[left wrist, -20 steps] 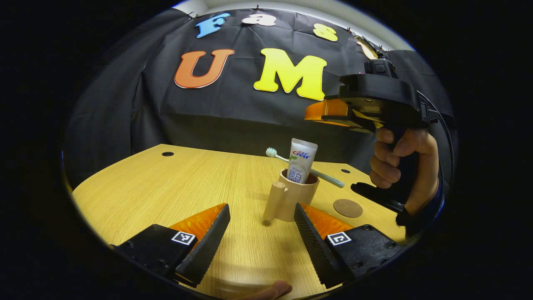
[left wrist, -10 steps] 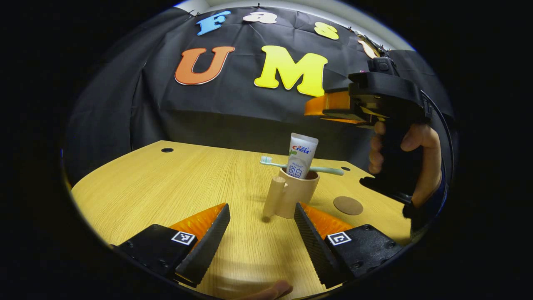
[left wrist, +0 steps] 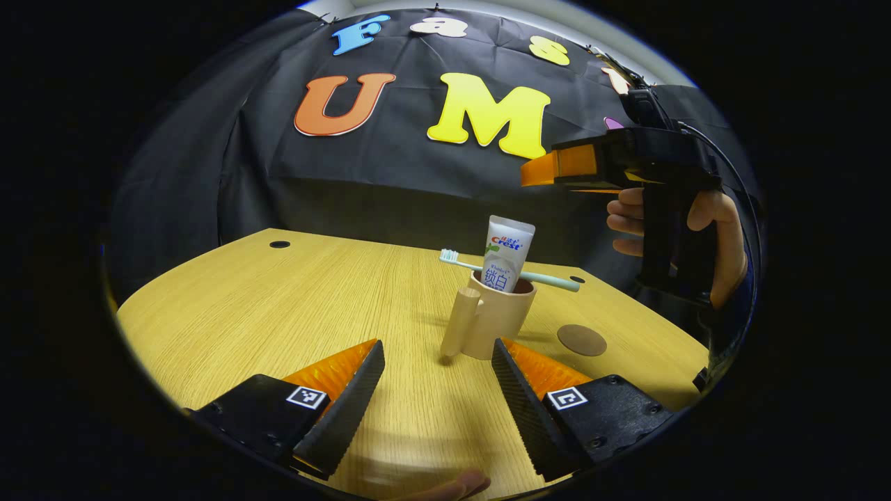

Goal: Put the toothbrush and toothpaste on the desktop into the cup, then pick up the cup and place it on the coaster on the desktop.

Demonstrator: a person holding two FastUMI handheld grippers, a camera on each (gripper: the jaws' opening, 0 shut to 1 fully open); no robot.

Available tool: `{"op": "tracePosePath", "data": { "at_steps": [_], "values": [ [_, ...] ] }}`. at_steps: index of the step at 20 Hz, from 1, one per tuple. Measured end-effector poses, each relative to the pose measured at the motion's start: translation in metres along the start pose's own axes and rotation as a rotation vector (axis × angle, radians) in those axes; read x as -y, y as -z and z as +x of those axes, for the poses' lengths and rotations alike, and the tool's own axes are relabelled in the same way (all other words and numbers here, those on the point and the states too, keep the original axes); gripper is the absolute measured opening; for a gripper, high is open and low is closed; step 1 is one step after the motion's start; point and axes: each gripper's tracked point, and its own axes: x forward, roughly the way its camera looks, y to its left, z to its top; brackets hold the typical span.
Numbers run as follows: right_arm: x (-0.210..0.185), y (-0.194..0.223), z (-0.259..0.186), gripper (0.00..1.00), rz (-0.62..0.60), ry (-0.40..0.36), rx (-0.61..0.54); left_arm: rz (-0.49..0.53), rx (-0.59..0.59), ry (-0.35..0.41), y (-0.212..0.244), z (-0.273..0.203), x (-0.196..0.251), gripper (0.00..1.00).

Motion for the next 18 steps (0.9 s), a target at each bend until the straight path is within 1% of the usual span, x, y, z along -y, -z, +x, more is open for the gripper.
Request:
{"op": "tracePosePath", "data": {
  "at_steps": [1, 4, 7, 9, 10, 11, 12, 13, 14, 15, 16, 18],
  "values": [
    [0.002, -0.003, 0.000, 0.94, -0.016, 0.002, 0.001, -0.001, -0.004, 0.000, 0.001, 0.000, 0.000, 0.99],
    [0.006, -0.006, 0.000, 0.96, -0.078, 0.001, -0.019, -0.007, -0.014, 0.000, 0.004, -0.001, 0.000, 0.99],
    [-0.005, 0.007, -0.001, 0.94, -0.166, -0.054, -0.098, -0.024, -0.025, 0.007, 0.007, -0.002, 0.004, 0.99],
    [-0.012, 0.028, -0.002, 0.96, -0.236, -0.093, -0.161, -0.033, -0.030, 0.011, 0.012, -0.004, 0.006, 0.99],
    [-0.015, 0.038, -0.003, 0.91, -0.263, -0.110, -0.191, -0.031, -0.031, 0.011, 0.014, -0.007, 0.009, 0.99],
    [-0.017, 0.046, -0.004, 0.96, -0.285, -0.124, -0.210, -0.025, -0.032, 0.011, 0.014, -0.008, 0.010, 0.99],
    [-0.020, 0.052, -0.005, 0.92, -0.302, -0.139, -0.227, -0.017, -0.032, 0.011, 0.014, -0.007, 0.011, 0.99],
    [-0.022, 0.058, -0.004, 0.92, -0.315, -0.158, -0.239, -0.009, -0.033, 0.011, 0.015, -0.007, 0.012, 0.99],
    [-0.026, 0.064, -0.004, 0.95, -0.322, -0.180, -0.256, -0.003, -0.033, 0.014, 0.015, -0.008, 0.013, 0.99],
    [-0.030, 0.073, -0.005, 0.87, -0.319, -0.218, -0.286, 0.001, -0.034, 0.017, 0.014, -0.007, 0.014, 0.99],
    [-0.035, 0.082, -0.005, 0.81, -0.314, -0.259, -0.317, 0.004, -0.033, 0.018, 0.014, -0.008, 0.014, 0.99],
    [-0.040, 0.098, -0.005, 0.75, -0.332, -0.338, -0.380, 0.003, -0.030, 0.012, 0.011, -0.008, 0.012, 0.99]
  ]
}}
